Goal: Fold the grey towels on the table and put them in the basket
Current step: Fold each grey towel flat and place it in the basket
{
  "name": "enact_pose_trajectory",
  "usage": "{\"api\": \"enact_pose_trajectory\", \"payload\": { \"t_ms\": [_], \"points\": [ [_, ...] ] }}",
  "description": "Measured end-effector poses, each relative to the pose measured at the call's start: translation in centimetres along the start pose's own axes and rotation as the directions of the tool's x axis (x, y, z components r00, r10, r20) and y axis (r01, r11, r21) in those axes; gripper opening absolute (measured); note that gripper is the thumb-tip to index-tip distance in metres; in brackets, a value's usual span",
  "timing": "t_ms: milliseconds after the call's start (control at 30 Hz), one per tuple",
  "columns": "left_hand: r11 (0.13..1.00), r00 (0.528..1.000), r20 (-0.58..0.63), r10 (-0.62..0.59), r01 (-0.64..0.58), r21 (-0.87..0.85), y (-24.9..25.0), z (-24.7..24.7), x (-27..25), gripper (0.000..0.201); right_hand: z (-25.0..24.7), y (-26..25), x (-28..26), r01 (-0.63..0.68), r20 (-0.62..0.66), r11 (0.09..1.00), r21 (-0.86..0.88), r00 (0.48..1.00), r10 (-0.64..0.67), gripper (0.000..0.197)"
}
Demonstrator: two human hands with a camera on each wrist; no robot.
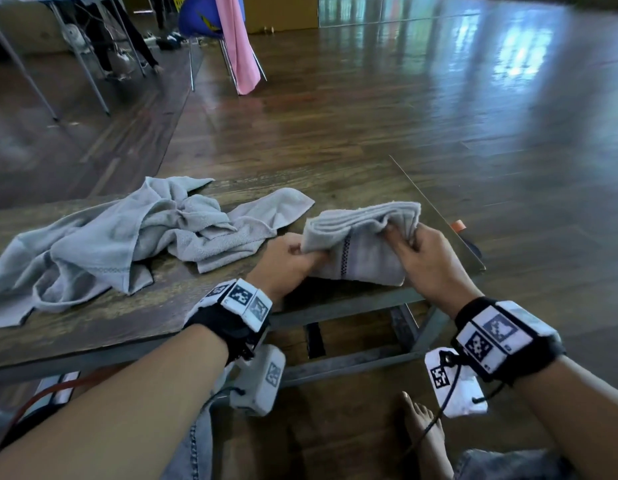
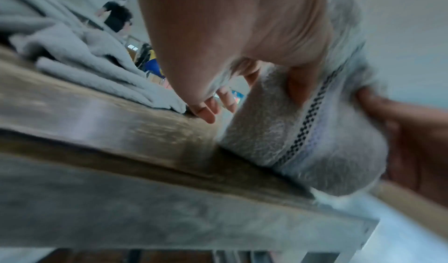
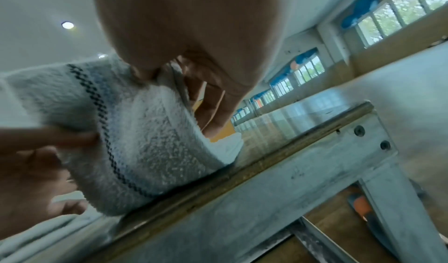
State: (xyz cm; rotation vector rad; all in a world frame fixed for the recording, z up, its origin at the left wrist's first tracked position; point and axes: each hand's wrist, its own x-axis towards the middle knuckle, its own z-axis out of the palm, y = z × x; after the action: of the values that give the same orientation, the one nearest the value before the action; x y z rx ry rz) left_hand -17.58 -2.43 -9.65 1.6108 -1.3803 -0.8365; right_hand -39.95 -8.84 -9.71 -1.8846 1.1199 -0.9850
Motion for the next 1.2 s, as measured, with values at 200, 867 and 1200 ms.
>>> {"api": "enact_pose_trajectory", "payload": {
  "t_ms": [200, 867, 1200],
  "points": [
    [0.909, 0.948, -0.086, -0.305, 0.317, 0.27, 0.3, 1.5, 2.9, 0.04, -0.1, 1.4, 1.9, -0.373, 0.105, 0.926, 0.061, 0.925, 0.366, 0.031],
    [0.923, 0.988, -0.135, -0.075, 0.12, 0.366, -2.7, 3.3, 8.7, 0.043, 1.9, 3.3, 7.7, -0.512, -0.01, 0.851, -0.121, 0.857, 0.514, 0.026],
    [0.894, 0.973, -0.207, -0.105, 0.184, 0.41, -3.1, 3.7, 8.8, 0.037, 1.6, 3.7, 6.5, -0.487, -0.045, 0.864, -0.125, 0.873, 0.486, 0.029]
  ]
}}
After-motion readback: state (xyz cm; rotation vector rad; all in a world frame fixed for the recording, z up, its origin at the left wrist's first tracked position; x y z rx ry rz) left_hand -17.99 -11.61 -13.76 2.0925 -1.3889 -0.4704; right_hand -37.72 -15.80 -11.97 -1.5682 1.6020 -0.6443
